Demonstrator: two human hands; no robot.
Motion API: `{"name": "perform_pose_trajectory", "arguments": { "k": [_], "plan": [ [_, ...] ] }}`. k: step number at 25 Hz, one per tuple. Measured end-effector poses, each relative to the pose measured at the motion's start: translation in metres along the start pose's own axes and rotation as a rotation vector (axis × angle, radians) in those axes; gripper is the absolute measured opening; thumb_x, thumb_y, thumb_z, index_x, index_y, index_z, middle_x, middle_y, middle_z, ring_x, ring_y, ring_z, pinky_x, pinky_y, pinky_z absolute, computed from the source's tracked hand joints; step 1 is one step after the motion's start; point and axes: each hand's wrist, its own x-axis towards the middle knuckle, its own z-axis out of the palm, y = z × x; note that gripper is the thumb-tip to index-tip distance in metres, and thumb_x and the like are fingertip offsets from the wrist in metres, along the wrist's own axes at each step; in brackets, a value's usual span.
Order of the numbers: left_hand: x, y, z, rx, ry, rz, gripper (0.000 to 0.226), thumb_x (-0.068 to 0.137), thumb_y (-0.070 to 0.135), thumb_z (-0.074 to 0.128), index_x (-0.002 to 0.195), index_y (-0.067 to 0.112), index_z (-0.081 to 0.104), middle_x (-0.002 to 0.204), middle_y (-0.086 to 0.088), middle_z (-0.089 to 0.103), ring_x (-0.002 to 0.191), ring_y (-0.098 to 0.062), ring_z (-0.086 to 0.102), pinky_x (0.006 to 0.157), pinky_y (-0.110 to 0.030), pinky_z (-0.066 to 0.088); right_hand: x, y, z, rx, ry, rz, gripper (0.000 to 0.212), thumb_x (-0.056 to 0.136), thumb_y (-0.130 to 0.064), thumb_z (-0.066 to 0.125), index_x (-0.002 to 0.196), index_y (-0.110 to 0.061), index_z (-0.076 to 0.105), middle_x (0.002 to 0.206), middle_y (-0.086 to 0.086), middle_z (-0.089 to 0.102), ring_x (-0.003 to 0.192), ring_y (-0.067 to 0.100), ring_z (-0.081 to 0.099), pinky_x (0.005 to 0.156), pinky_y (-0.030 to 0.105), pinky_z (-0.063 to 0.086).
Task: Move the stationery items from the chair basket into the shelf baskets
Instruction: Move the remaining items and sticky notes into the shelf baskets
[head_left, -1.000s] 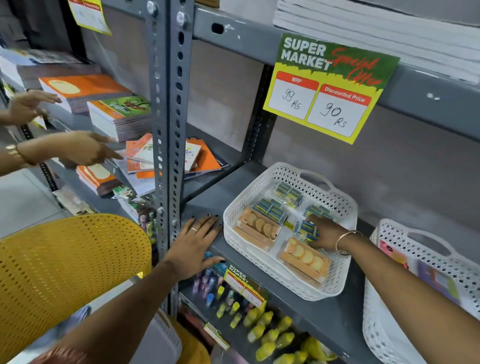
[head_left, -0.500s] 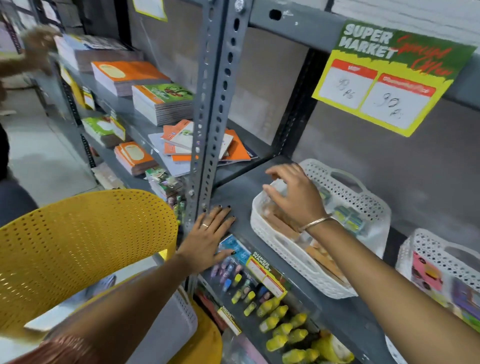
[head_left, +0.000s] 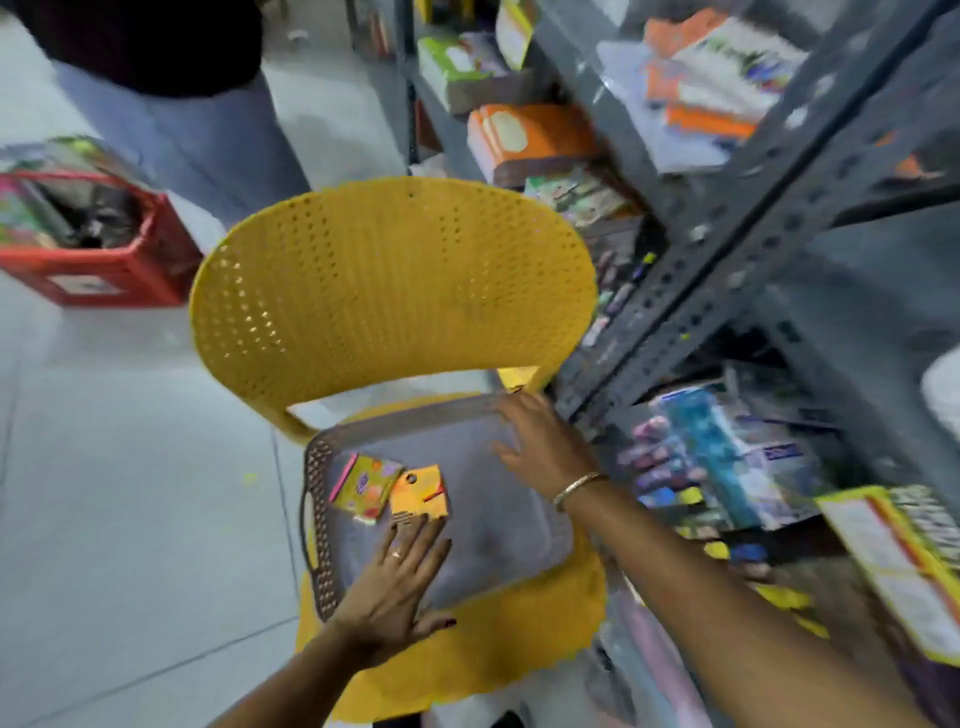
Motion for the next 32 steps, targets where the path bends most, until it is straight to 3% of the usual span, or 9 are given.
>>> {"name": "perform_pose_trajectory", "arguments": {
  "k": [2,5,9,13,21,26,32],
  "plan": [
    [-0.015,-0.007,0.025,-0.022,-0.064,-0.042,0.084,0.085,0.074,0.025,0.131,0.01,0.052,0.141,-0.015,0.044,0.135,-0.03,0.022,0.107,-0.046,0.005,0.012,0.005,0.054,-0.019,-0.164,0.013,0.045,0.082,-0.016,0.064,0.123,-0.006,0.049,0.127,0.016,0.052,0.124,0.032,0.042,0.098,0.044,0.04],
    [-0.022,-0.011,0.051,-0.014,-0.062,-0.076,0.081,0.089,0.069,0.018,0.131,0.009,0.052,0.142,-0.015,0.041,0.134,-0.031,0.024,0.106,-0.048,0.011,0.026,0.01,0.115,-0.11,-0.353,0.009,0.057,0.081,-0.021,0.067,0.129,-0.006,0.042,0.136,0.015,0.044,0.13,0.033,0.035,0.103,0.047,0.038],
    [-0.023,-0.014,0.066,-0.009,-0.047,-0.107,0.073,0.096,0.054,0.006,0.131,0.008,0.052,0.143,-0.015,0.041,0.134,-0.031,0.031,0.105,-0.047,0.019,0.041,0.007,0.173,-0.255,-0.45,-0.122,0.081,0.073,-0.023,0.074,0.138,-0.005,0.029,0.147,0.015,0.033,0.137,0.029,0.029,0.108,0.042,0.034],
    [-0.024,-0.016,0.073,-0.014,-0.01,-0.118,0.068,0.097,0.052,0.01,0.136,0.01,0.046,0.147,-0.014,0.036,0.136,-0.029,0.028,0.111,-0.048,0.021,0.046,0.003,0.197,-0.384,-0.423,-0.201,0.095,0.069,-0.025,0.077,0.141,-0.004,0.019,0.149,0.015,0.028,0.136,0.03,0.029,0.113,0.041,0.03],
    [-0.024,-0.016,0.073,-0.029,0.027,-0.113,0.068,0.097,0.053,0.009,0.143,0.009,0.035,0.152,-0.014,0.023,0.14,-0.029,0.013,0.109,-0.051,0.004,0.037,0.014,0.204,-0.39,-0.337,-0.117,0.074,0.068,-0.031,0.075,0.125,-0.001,0.037,0.129,0.017,0.041,0.118,0.032,0.039,0.097,0.04,0.04],
    [-0.024,-0.017,0.066,0.008,0.07,-0.079,0.068,0.097,0.054,0.012,0.138,0.01,0.042,0.147,-0.015,0.035,0.136,-0.031,0.027,0.106,-0.052,0.017,0.018,0.024,0.187,-0.372,-0.339,-0.044,0.079,0.066,-0.035,0.076,0.125,-0.002,0.036,0.129,0.016,0.041,0.119,0.031,0.039,0.094,0.039,0.041],
    [-0.02,-0.02,0.012,0.031,0.154,-0.043,0.073,0.093,0.064,0.019,0.14,0.011,0.039,0.148,-0.015,0.031,0.139,-0.029,0.02,0.11,-0.05,0.025,-0.014,0.026,0.091,-0.314,-0.258,0.097,0.076,0.066,-0.029,0.076,0.126,-0.005,0.036,0.128,0.015,0.04,0.119,0.031,0.037,0.086,0.035,0.039]
  ]
}}
